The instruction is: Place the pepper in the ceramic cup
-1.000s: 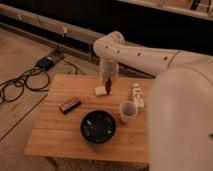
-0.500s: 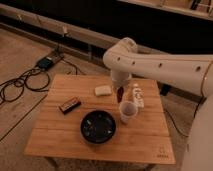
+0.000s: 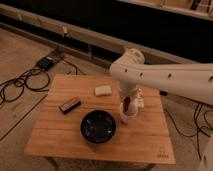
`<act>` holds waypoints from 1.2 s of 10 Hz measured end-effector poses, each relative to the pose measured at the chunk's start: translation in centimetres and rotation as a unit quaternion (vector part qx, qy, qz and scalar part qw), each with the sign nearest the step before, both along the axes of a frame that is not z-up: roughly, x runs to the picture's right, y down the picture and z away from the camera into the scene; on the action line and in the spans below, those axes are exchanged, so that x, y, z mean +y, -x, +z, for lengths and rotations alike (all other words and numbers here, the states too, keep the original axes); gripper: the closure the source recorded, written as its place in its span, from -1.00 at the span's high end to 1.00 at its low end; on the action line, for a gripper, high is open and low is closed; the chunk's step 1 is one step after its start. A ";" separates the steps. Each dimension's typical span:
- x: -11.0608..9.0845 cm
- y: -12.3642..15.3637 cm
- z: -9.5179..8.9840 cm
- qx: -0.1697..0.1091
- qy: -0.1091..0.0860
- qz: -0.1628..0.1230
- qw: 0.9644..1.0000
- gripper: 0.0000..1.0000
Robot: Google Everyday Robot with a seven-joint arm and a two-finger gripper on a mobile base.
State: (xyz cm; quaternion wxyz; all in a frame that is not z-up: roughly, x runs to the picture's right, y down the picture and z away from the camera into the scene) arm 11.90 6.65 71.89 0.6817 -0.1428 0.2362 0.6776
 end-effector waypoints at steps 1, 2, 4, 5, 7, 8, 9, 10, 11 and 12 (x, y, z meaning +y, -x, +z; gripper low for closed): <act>0.6 -0.3 0.3 0.002 0.002 0.004 1.000 -1.00; 1.0 -0.5 0.9 0.003 0.004 0.005 1.000 -1.00; 1.2 -1.2 1.7 0.005 0.004 0.005 1.000 -1.00; 1.1 -1.4 2.1 0.006 0.003 0.003 1.000 -1.00; 0.8 -1.9 2.7 0.007 -0.001 -0.005 1.000 -1.00; 0.7 -2.1 3.1 0.009 -0.004 -0.010 1.000 -1.00; 0.6 -2.2 3.4 0.009 -0.007 -0.015 1.000 -1.00; 0.5 -2.2 3.6 0.010 -0.010 -0.019 1.000 -1.00; 0.4 -2.1 3.9 0.010 -0.013 -0.024 1.000 -0.91; 0.3 -2.0 4.2 0.011 -0.017 -0.029 0.999 -0.68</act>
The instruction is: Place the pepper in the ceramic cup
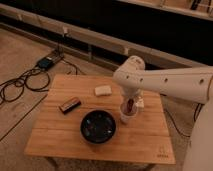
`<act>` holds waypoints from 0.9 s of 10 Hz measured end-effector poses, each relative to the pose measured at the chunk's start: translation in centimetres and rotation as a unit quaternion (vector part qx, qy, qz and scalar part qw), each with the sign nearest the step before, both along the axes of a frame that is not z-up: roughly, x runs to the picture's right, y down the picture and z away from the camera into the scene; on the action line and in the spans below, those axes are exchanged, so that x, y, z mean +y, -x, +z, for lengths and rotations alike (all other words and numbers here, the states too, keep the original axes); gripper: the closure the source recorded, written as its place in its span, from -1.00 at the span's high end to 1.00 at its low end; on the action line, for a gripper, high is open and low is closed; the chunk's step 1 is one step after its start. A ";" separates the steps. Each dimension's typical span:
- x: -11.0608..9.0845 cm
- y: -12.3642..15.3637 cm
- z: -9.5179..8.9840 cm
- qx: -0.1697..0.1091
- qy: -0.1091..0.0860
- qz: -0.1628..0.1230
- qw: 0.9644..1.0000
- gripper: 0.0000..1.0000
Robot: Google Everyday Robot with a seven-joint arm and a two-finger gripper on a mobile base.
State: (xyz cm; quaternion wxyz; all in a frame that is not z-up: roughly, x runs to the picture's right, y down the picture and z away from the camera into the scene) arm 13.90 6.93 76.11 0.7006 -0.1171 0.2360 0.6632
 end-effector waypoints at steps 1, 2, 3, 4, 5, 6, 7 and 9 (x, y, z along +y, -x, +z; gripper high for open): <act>0.0 0.1 0.2 0.000 -0.003 -0.001 1.000 -0.53; 0.0 0.4 0.4 0.000 -0.008 -0.001 1.000 -0.28; 0.0 0.5 0.4 0.000 -0.012 -0.001 1.000 -0.10; 0.2 0.6 0.4 0.001 -0.014 0.000 1.000 0.13; 0.4 0.6 0.4 0.002 -0.015 0.001 1.000 0.29; 0.7 0.7 0.3 0.003 -0.016 0.002 1.000 0.47; 0.9 0.7 0.2 0.003 -0.016 0.002 1.000 0.50; 1.2 0.8 0.0 0.003 -0.014 0.004 1.000 0.50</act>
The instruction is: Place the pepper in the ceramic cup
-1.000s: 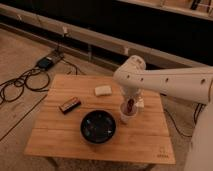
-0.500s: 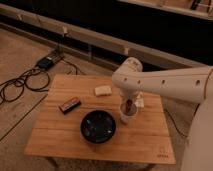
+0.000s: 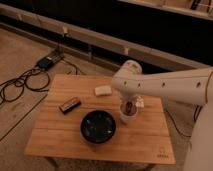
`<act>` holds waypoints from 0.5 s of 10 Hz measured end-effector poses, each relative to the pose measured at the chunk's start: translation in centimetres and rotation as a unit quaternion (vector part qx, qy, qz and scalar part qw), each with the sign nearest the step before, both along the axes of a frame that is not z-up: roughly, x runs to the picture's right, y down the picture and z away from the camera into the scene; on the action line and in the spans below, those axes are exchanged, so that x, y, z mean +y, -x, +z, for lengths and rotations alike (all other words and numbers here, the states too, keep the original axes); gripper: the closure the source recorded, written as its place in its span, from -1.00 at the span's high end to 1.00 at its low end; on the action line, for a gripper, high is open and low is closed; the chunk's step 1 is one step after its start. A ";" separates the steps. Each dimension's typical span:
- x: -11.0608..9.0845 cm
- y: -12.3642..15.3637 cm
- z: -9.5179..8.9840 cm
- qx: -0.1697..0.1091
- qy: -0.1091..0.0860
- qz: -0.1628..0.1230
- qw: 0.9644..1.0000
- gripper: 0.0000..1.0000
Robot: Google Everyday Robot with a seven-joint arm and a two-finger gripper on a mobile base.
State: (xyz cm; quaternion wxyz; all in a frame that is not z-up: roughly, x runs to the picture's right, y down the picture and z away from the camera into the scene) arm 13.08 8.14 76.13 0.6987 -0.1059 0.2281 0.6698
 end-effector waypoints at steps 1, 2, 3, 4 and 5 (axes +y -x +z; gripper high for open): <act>0.2 0.1 -0.1 0.000 0.001 0.001 1.000 0.50; 0.2 0.1 -0.2 0.000 0.001 0.002 1.000 0.50; 0.1 0.2 -0.3 0.000 0.001 0.003 1.000 0.50; -0.1 0.2 -0.5 0.001 0.000 0.002 1.000 0.50; -0.5 0.4 -0.6 0.001 -0.001 0.002 1.000 0.50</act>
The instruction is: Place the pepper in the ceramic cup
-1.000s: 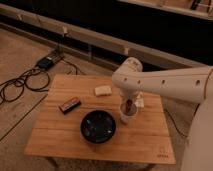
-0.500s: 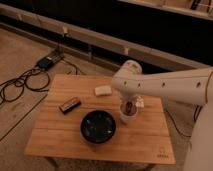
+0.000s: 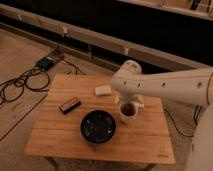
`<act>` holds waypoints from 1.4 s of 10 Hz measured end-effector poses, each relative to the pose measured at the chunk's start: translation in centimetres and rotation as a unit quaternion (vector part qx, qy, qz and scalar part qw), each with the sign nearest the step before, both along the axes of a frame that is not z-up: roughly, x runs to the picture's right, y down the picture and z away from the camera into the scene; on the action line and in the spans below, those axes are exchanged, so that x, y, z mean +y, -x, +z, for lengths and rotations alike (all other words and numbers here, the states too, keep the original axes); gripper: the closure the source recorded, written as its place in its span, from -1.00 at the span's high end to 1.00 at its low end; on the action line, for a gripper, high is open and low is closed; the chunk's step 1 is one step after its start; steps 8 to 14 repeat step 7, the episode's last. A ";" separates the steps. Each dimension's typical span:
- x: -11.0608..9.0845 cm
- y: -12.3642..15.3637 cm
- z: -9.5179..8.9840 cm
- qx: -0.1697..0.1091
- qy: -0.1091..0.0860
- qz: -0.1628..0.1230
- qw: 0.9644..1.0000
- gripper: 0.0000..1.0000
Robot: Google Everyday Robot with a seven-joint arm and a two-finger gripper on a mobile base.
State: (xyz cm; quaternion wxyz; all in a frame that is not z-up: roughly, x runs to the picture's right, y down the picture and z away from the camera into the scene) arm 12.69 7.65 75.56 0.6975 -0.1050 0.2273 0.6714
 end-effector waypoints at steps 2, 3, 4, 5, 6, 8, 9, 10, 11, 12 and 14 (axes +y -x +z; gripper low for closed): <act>-1.5 0.7 -0.1 -0.009 -0.001 -0.007 1.000 0.50; -2.2 1.3 0.1 -0.017 0.002 -0.011 1.000 0.50; -2.7 2.0 0.3 -0.026 0.006 -0.015 1.000 0.50; -3.2 2.7 0.4 -0.033 0.007 -0.019 0.999 0.50; -3.1 2.7 0.4 -0.033 0.008 -0.020 0.999 0.50; -3.2 2.4 0.4 -0.031 0.007 -0.018 0.999 0.50; -3.2 2.4 0.4 -0.031 0.007 -0.018 0.999 0.50; -3.2 2.4 0.4 -0.031 0.007 -0.018 0.999 0.50; -3.2 2.4 0.4 -0.031 0.007 -0.018 0.999 0.50; -3.2 2.4 0.4 -0.031 0.007 -0.018 0.999 0.50; -3.2 2.4 0.4 -0.031 0.007 -0.018 0.999 0.50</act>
